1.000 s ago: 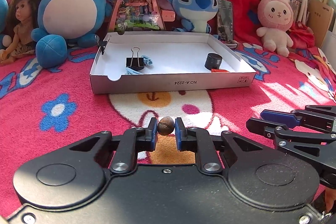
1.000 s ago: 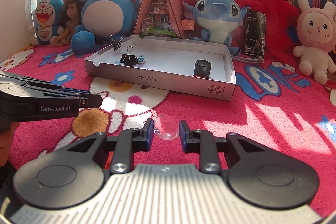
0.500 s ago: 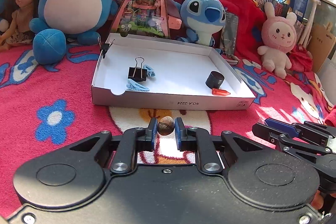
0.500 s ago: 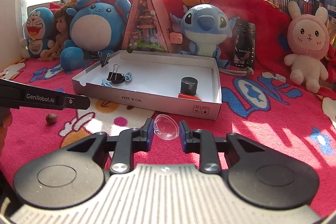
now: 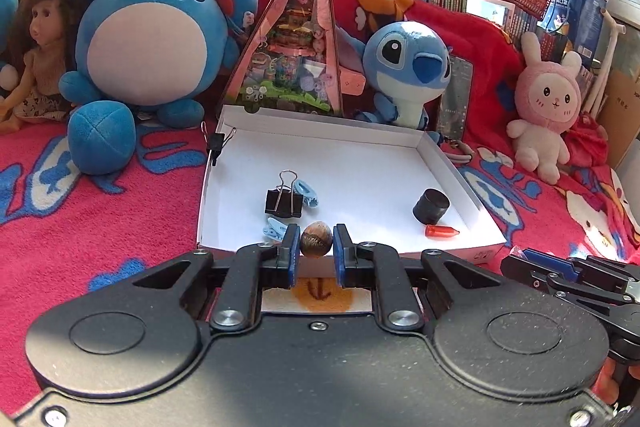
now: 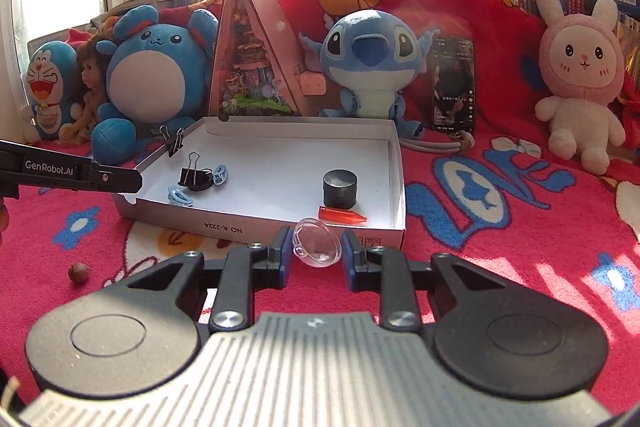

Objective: Organize rigid objects
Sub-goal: 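Carry the nut with the left tool while the right tool carries the cup into the box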

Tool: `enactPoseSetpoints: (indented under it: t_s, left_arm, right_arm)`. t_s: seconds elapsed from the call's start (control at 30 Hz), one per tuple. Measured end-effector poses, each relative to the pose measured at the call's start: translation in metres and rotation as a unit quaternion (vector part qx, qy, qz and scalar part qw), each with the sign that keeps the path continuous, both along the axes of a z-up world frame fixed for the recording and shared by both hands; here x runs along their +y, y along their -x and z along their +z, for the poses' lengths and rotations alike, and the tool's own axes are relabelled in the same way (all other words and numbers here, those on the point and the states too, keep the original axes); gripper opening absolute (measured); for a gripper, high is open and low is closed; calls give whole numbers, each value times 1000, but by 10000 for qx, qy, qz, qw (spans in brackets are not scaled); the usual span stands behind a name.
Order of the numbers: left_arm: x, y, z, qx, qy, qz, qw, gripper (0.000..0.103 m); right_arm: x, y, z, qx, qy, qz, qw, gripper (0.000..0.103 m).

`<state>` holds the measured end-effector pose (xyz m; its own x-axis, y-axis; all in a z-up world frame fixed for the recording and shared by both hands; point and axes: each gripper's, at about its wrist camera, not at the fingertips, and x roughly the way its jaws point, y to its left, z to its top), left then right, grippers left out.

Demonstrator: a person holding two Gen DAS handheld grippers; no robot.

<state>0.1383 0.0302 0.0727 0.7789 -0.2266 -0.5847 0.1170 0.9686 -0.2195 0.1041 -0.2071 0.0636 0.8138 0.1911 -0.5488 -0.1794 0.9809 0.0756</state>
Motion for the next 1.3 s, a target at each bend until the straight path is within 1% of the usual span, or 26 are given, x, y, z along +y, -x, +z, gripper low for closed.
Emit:
enactPoseSetpoints:
  t_s: [0.13, 0.27, 0.7, 0.83, 1.0, 1.1, 1.3]
  left_arm:
    - [1, -16, 5, -19, -104, 50, 9999, 16]
    - [1, -37, 6, 84, -151, 89, 9998, 16]
    - [-5, -102, -3, 398, -320, 420, 9978, 16]
    - [-14, -116, -13, 478, -565, 471, 9961, 16]
    - [-22, -130, -19, 539, -708, 461, 9950, 16]
    - [-22, -138, -21, 594, -691, 545, 9943, 16]
    - [-20, -145, -27, 648, -696, 576, 9938, 16]
  right_arm:
    - [-7, -17, 5, 70, -84, -73, 9999, 31]
    - [-14, -39, 11, 144, -134, -195, 9996, 31]
    - [-32, -108, 13, 438, -337, -658, 9963, 31]
    - [-37, -129, 10, 627, -496, -767, 9938, 31]
    - [-37, -148, 1, 876, -599, -779, 9913, 31]
    - [-37, -157, -5, 1013, -604, -829, 9896, 31]
    - [-33, -168, -13, 1102, -567, -820, 9889, 31]
